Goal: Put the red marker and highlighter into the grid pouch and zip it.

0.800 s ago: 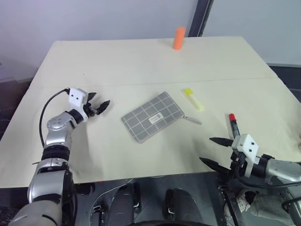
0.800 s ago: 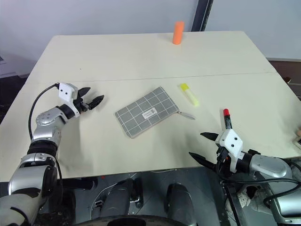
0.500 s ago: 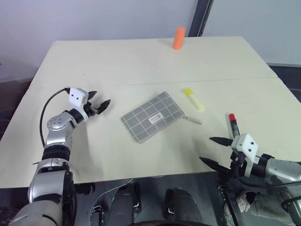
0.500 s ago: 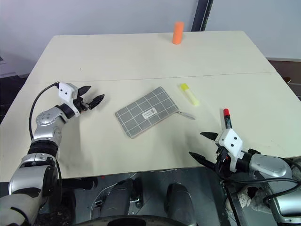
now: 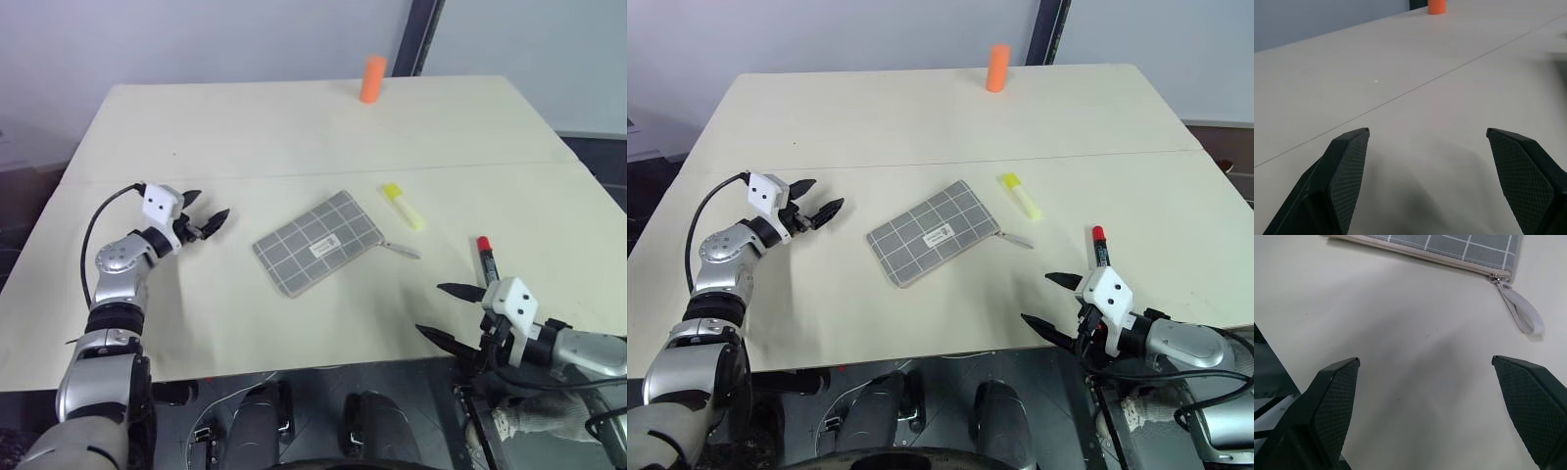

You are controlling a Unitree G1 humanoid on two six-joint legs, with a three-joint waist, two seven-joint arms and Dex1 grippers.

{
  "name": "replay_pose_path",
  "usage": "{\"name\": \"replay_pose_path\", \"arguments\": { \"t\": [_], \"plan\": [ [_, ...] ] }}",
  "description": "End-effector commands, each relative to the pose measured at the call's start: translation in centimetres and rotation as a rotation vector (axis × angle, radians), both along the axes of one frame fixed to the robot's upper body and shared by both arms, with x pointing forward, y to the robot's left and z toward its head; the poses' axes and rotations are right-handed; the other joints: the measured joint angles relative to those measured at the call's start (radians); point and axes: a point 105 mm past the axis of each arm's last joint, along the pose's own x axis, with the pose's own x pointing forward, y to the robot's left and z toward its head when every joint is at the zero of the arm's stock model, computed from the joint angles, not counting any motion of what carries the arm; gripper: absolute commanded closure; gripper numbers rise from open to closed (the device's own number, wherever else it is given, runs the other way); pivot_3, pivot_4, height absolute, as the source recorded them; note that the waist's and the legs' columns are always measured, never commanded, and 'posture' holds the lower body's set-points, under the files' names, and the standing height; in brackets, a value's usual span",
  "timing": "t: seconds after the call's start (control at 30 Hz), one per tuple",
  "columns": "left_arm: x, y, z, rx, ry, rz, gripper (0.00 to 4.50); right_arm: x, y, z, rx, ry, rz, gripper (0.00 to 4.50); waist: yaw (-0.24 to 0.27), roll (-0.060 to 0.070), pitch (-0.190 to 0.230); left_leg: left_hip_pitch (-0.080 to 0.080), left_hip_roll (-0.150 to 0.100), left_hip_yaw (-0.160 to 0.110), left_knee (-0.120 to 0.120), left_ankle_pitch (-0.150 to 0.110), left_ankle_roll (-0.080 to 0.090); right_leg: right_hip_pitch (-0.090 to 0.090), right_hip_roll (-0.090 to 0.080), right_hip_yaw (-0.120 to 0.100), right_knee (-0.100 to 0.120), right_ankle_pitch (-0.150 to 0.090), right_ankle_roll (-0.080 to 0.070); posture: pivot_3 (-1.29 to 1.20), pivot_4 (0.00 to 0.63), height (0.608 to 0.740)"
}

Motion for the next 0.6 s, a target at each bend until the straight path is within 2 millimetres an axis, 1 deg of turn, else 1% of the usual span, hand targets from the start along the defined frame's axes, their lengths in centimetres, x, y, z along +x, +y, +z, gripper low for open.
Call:
{"name": "replay_pose_path", "arguments": {
  "t": [0.03, 0.17, 0.23, 0.27, 0.33, 0.43, 0.47, 0.5, 0.53, 0.57, 0.6],
  "plan": [
    [0.0, 0.0, 1.1, 0.046, -0.049, -0.011, 0.46, 0.3, -0.1, 0.5, 0.003, -0.032, -0.005, 0.0, 0.0, 0.0, 0.0, 0.0, 0.0, 0.0, 0.0, 0.0, 0.0, 0.0, 0.0, 0.0, 0.0, 0.0, 0.0, 0.0, 0.15, 0.74],
    [-0.1, 0.1, 1.3, 0.043, -0.069, -0.004, 0.46, 0.5, -0.2, 0.6, -0.004, -0.04, -0.01, 0.0, 0.0, 0.0, 0.0, 0.0, 0.0, 0.0, 0.0, 0.0, 0.0, 0.0, 0.0, 0.0, 0.0, 0.0, 0.0, 0.0, 0.15, 0.74],
    [-0.3, 0.0, 1.5, 0.068, -0.092, -0.018, 0.46, 0.8, -0.3, 0.8, 0.001, -0.058, -0.019, 0.0, -0.001, 0.0, 0.0, 0.0, 0.0, 0.0, 0.0, 0.0, 0.0, 0.0, 0.0, 0.0, 0.0, 0.0, 0.0, 0.0, 0.15, 0.74],
    [-0.9, -0.5, 1.7, 0.132, -0.128, -0.069, 0.41, 1.8, -0.8, 1.5, 0.042, -0.078, -0.071, 0.25, -0.001, 0.0, 0.0, 0.0, 0.0, 0.0, 0.0, 0.0, 0.0, 0.0, 0.0, 0.0, 0.0, 0.0, 0.0, 0.0, 0.15, 0.74],
    [-1.9, -1.1, 1.7, 0.232, -0.186, -0.142, 0.39, 2.9, -1.2, 2.4, 0.085, -0.111, -0.116, 0.87, -0.006, 0.0, 0.0, 0.0, 0.0, 0.0, 0.0, 0.0, 0.0, 0.0, 0.0, 0.0, 0.0, 0.0, 0.0, 0.0, 0.15, 0.74],
    [-3.0, -1.8, 1.6, 0.322, -0.239, -0.225, 0.39, 4.6, -1.0, 3.9, 0.119, -0.202, -0.157, 2.42, -0.005, 0.0, 0.0, 0.0, 0.0, 0.001, -0.001, 0.0, 0.0, -0.001, -0.001, 0.0, 0.0, 0.0, 0.0, 0.0, 0.15, 0.74],
    [-3.5, -2.2, 1.2, 0.38, -0.261, -0.263, 0.39, 5.5, -0.1, 4.2, 0.142, -0.229, -0.149, 2.93, -0.004, 0.0, 0.0, 0.0, 0.001, 0.001, -0.001, 0.0, 0.0, -0.002, -0.001, 0.0, 0.0, 0.0, 0.0, 0.0, 0.15, 0.74],
    [-4.2, -3.0, 0.7, 0.437, -0.277, -0.329, 0.39, 6.8, 1.7, 4.2, 0.162, -0.26, -0.129, 3.49, -0.005, 0.0, 0.0, 0.0, 0.0, 0.001, -0.001, 0.0, 0.0, -0.002, -0.001, 0.0, 0.0, 0.0, 0.0, 0.0, 0.15, 0.74],
    [-5.0, -3.8, 0.1, 0.499, -0.306, -0.397, 0.39, 8.3, 4.0, 4.4, 0.199, -0.282, -0.111, 3.94, -0.01, 0.0, 0.0, 0.0, 0.001, 0.002, -0.002, 0.0, 0.0, -0.002, -0.001, 0.001, 0.0, 0.0, -0.001, 0.0, 0.15, 0.74],
    [-5.7, -4.5, -0.3, 0.539, -0.326, -0.454, 0.39, 9.6, 5.9, 4.6, 0.227, -0.3, -0.103, 4.47, -0.021, 0.0, 0.0, 0.001, 0.001, 0.002, -0.002, 0.0, -0.001, -0.002, -0.001, 0.001, 0.0, 0.0, -0.001, 0.0, 0.15, 0.74],
    [-6.1, -4.9, -0.5, 0.552, -0.335, -0.487, 0.39, 10.9, 7.2, 4.5, 0.222, -0.314, -0.115, 4.47, -0.027, 0.001, 0.0, 0.0, 0.001, 0.003, -0.002, 0.0, -0.001, -0.003, -0.001, 0.001, 0.0, 0.001, -0.002, 0.0, 0.15, 0.74]
  ]
}}
